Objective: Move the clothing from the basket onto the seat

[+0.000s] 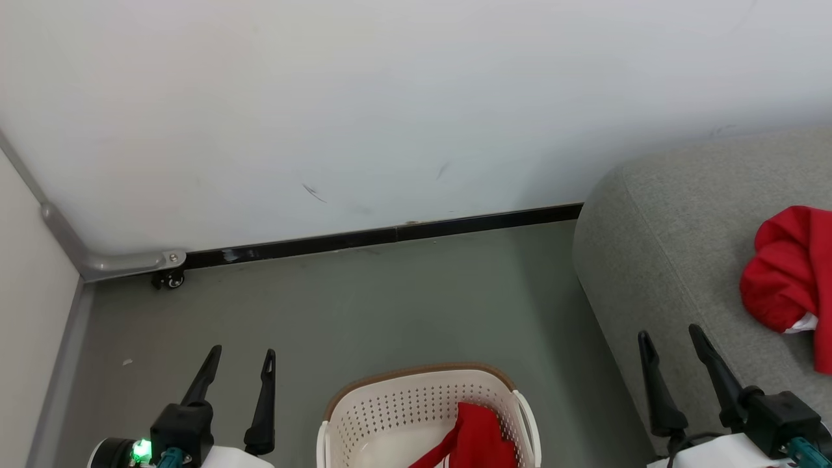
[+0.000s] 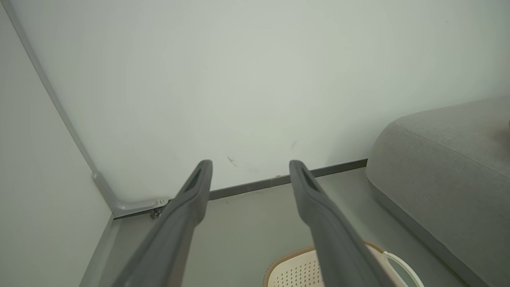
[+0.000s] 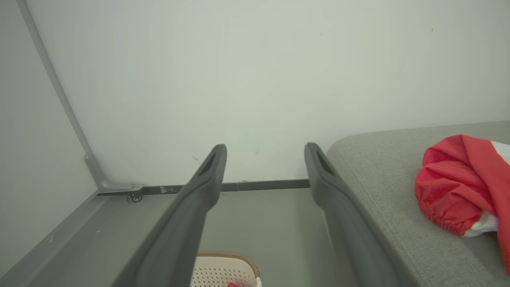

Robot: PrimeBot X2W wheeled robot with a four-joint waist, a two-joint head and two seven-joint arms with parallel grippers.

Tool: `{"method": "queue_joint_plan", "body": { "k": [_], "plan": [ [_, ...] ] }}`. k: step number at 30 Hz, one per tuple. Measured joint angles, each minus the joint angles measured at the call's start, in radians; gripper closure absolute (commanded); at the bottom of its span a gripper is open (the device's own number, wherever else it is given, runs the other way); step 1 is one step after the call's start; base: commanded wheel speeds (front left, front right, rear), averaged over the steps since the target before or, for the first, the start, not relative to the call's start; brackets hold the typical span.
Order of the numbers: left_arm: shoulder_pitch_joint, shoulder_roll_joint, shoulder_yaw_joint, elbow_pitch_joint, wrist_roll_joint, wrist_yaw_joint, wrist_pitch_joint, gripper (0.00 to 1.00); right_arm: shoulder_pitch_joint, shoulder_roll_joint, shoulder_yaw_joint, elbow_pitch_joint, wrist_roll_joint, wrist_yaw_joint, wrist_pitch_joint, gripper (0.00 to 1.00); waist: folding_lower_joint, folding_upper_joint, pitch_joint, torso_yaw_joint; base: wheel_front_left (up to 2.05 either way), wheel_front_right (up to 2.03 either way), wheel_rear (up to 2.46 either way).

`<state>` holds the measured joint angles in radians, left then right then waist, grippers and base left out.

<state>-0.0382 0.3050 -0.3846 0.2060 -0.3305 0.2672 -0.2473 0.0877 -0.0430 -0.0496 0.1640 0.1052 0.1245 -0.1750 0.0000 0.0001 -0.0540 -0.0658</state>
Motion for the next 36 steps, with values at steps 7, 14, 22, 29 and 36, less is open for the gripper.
{"method": "queue_joint_plan", "body": {
  "k": [7, 14, 22, 29, 36],
  "plan": [
    [0.0, -0.001, 0.002, -0.013, 0.0, -0.001, -0.001, 0.0, 0.015, 0.001, -0.003, -0.034, 0.0, 0.0, 0.009, 0.0, 0.0, 0.0, 0.009, -0.008, 0.0, 0.0, 0.0],
    [-0.001, -0.006, -0.014, -0.017, 0.018, -0.011, -0.001, 0.0, 0.024, 0.002, -0.035, -0.066, 0.004, 0.0, 0.012, 0.0, -0.0001, 0.0, 0.014, -0.028, 0.0, 0.0, 0.0],
    [-0.011, -0.012, -0.033, -0.013, 0.022, -0.036, -0.001, 0.0, 0.061, 0.004, -0.08, -0.1, 0.019, 0.0, 0.02, 0.0, -0.0001, 0.0, 0.02, -0.065, 0.0, 0.0, 0.0],
    [-0.042, -0.019, -0.053, -0.003, 0.027, -0.063, -0.001, 0.0, 0.082, 0.005, -0.08, -0.127, 0.03, 0.0, 0.021, 0.0, 0.0, 0.0, 0.029, -0.108, 0.0, 0.0, 0.0],
    [-0.058, -0.024, -0.061, 0.003, 0.035, -0.074, -0.001, 0.0, 0.083, 0.005, -0.06, -0.144, 0.044, 0.0, 0.03, 0.0, 0.0, 0.0, 0.042, -0.155, 0.0, 0.0, 0.0]
  ]
}}
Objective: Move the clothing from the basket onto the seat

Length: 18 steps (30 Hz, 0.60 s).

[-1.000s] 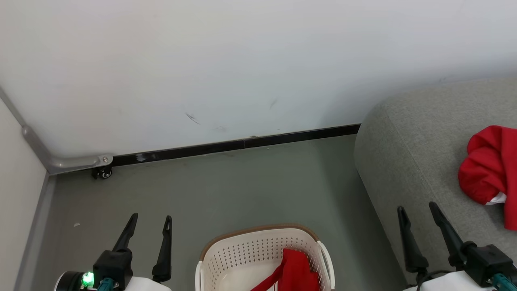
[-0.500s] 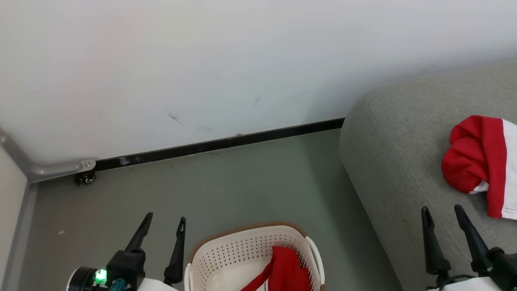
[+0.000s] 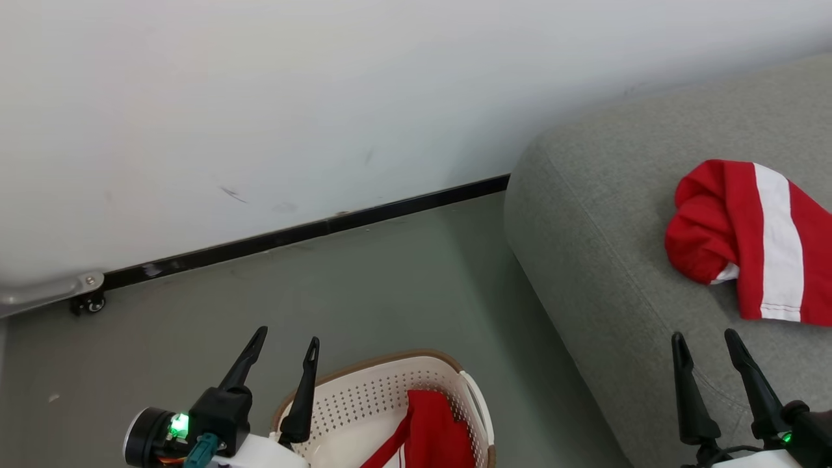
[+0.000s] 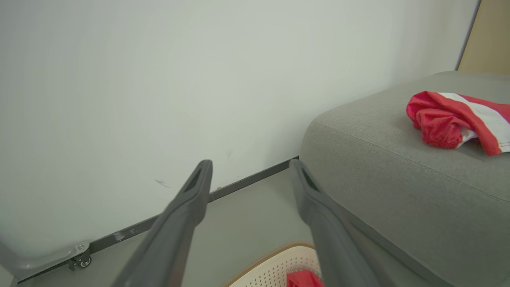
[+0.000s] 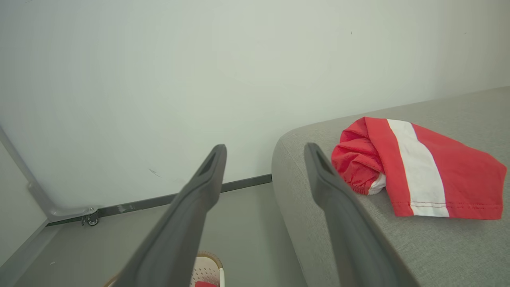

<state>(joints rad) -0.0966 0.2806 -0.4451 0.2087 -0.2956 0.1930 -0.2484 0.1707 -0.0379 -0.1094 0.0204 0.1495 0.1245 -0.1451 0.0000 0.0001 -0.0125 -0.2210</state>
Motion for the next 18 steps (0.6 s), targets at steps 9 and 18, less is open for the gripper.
{"method": "queue_joint_plan", "body": {
  "k": [9, 18],
  "plan": [
    [-0.007, 0.003, 0.008, 0.002, 0.002, 0.001, 0.0, 0.0, 0.0, 0.0, 0.036, -0.02, 0.003, 0.0, 0.009, 0.0, 0.0, 0.0, 0.025, -0.05, 0.0, 0.0, 0.0],
    [-0.01, 0.024, 0.008, 0.004, 0.022, 0.0, 0.0, 0.0, -0.004, 0.0, 0.066, -0.036, 0.009, 0.0, 0.009, 0.0, 0.0, 0.0, 0.058, -0.076, 0.0, 0.0, 0.0]
  ]
}}
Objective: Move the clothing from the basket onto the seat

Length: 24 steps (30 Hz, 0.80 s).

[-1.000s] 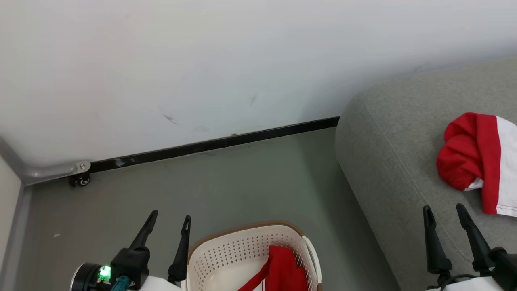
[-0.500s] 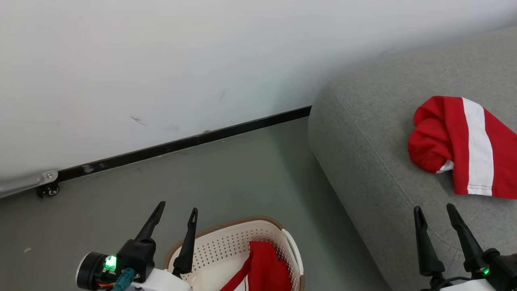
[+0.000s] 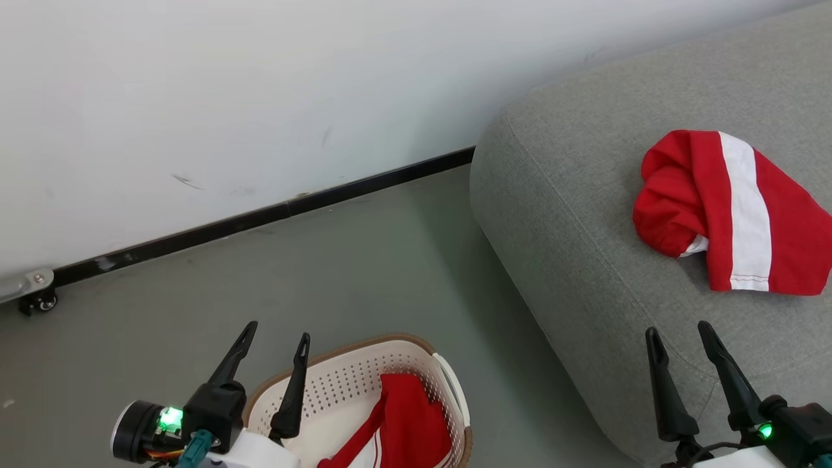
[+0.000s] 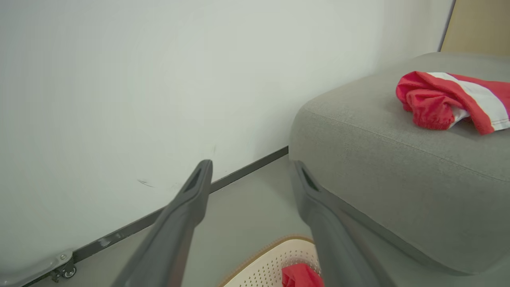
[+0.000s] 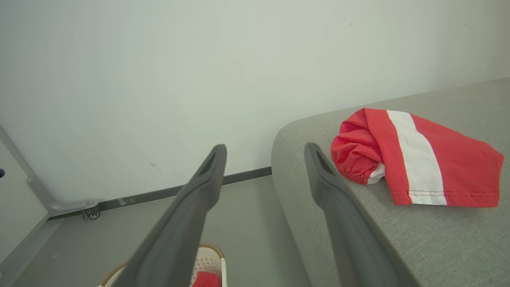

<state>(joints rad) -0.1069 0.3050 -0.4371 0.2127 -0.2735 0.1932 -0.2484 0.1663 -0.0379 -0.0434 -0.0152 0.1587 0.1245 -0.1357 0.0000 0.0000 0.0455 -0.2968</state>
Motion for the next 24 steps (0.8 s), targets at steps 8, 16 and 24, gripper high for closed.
{"method": "queue_joint_plan", "body": {
  "k": [8, 16, 24],
  "plan": [
    [-0.073, 0.008, -0.053, 0.004, 0.04, -0.04, 0.002, 0.0, -0.01, 0.0, -0.001, -0.02, -0.022, 0.0, -0.011, 0.0, 0.0, 0.0, 0.033, -0.011, 0.0, 0.0, 0.0],
    [-0.171, 0.0, -0.13, 0.043, 0.083, -0.102, 0.051, 0.0, -0.027, 0.0, -0.021, -0.031, -0.032, 0.0, -0.023, 0.0, 0.0, 0.0, 0.083, -0.024, 0.0, 0.0, 0.0],
    [-0.224, -0.032, -0.16, 0.129, 0.092, -0.124, 0.111, 0.0, -0.027, 0.0, -0.03, -0.045, -0.025, 0.0, -0.032, 0.0, 0.0, 0.0, 0.148, -0.039, 0.0, 0.0, 0.0]
  ]
}}
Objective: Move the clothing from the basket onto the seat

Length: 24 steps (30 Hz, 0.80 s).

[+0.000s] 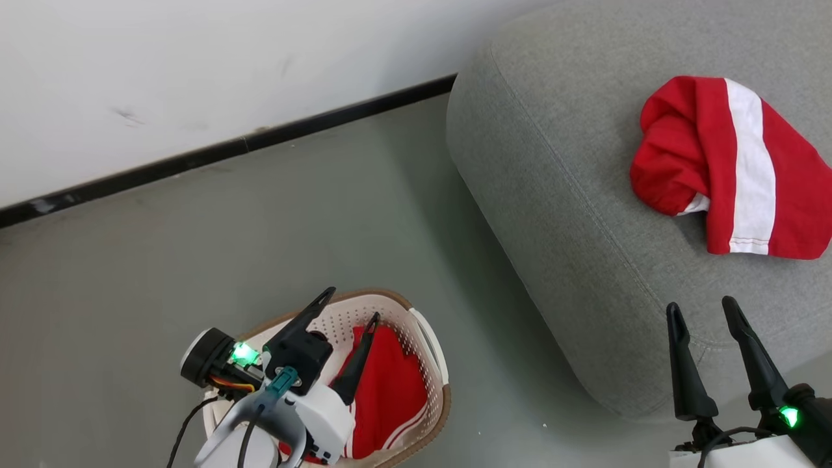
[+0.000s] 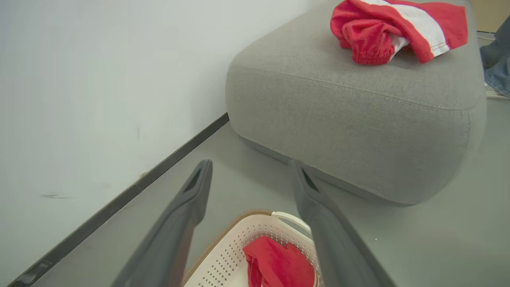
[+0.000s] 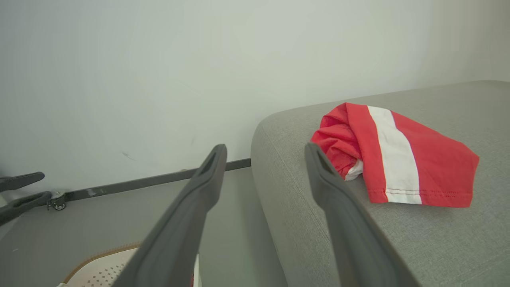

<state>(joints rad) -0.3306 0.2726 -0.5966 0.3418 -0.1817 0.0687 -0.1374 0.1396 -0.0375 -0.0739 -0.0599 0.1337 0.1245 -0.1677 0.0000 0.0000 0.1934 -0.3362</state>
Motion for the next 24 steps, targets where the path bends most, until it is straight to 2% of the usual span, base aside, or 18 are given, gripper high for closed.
{"method": "queue_joint_plan", "body": {
  "k": [9, 24],
  "plan": [
    [-0.069, -0.007, -0.008, 0.082, 0.012, -0.016, 0.037, 0.0, -0.033, 0.001, 0.003, -0.024, 0.016, 0.0, -0.02, 0.0, 0.0, 0.0, 0.096, -0.022, 0.0, 0.0, 0.0],
    [-0.162, -0.009, -0.028, 0.189, 0.063, -0.018, 0.065, 0.0, -0.144, 0.001, 0.032, -0.033, 0.026, 0.0, -0.045, 0.0, 0.0001, 0.0, 0.245, -0.046, 0.0, 0.0, 0.0]
  ]
}}
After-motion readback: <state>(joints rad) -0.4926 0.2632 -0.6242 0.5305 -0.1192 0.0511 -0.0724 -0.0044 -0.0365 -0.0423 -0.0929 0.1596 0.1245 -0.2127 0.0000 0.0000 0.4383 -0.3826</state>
